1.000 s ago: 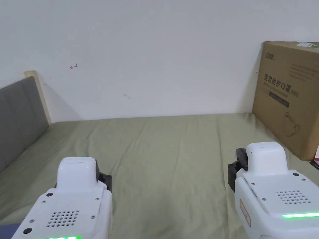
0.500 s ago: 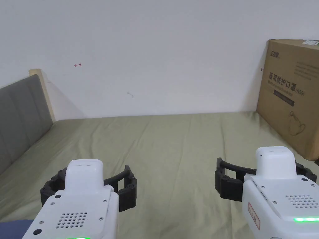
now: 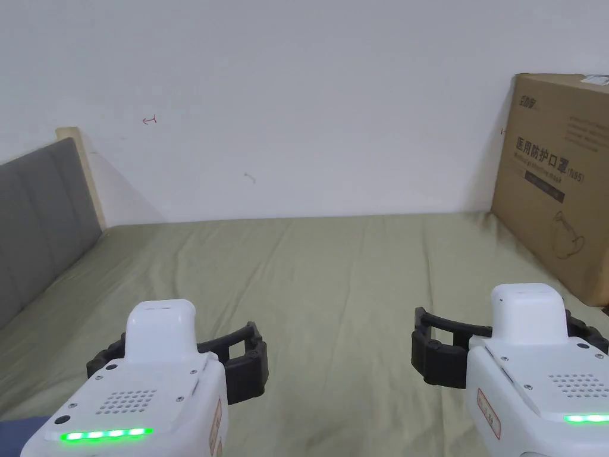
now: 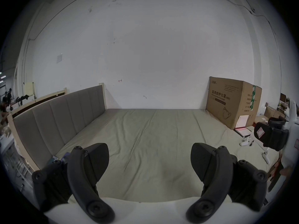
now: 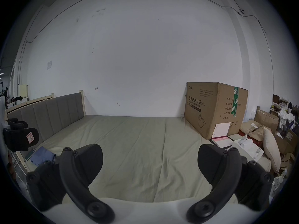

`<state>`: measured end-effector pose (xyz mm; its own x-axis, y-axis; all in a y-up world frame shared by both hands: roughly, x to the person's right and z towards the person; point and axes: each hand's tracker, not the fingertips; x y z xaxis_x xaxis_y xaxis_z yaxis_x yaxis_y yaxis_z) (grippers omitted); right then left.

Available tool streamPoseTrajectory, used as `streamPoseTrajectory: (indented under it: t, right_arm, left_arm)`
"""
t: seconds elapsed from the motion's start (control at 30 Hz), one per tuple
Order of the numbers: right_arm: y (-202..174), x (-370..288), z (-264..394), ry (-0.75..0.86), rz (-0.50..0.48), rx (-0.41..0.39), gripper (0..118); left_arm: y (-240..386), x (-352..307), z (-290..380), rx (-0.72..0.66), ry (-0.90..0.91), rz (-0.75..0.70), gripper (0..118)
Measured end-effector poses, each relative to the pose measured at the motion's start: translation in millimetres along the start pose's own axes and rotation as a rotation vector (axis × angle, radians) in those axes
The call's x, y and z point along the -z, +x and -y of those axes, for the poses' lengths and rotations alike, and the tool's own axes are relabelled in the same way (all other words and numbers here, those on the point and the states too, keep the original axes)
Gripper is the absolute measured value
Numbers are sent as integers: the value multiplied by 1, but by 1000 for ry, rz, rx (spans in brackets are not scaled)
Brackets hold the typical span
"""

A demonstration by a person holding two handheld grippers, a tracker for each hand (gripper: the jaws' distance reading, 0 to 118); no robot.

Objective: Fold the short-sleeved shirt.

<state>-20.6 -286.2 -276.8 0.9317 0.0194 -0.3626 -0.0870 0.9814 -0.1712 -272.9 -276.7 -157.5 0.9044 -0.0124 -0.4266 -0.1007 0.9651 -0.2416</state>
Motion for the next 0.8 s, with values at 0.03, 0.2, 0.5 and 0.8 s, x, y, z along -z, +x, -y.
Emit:
streamPoseTrajectory:
  t: [0.03, 0.2, 0.5, 0.8]
  right_arm:
    - [0, -1, 0, 1, 1, -1, 116]
    - [0, 0, 1, -7, -11, 6, 116]
    - [1, 1, 2, -15, -12, 7, 116]
    - [0, 3, 3, -26, -2, -4, 116]
  left_arm:
    - [2, -1, 1, 3, 12, -1, 107]
    - [7, -6, -2, 1, 23, -55, 107]
    - [14, -10, -5, -17, 107, -121, 112]
    - [12, -4, -15, -42, 74, -83, 113]
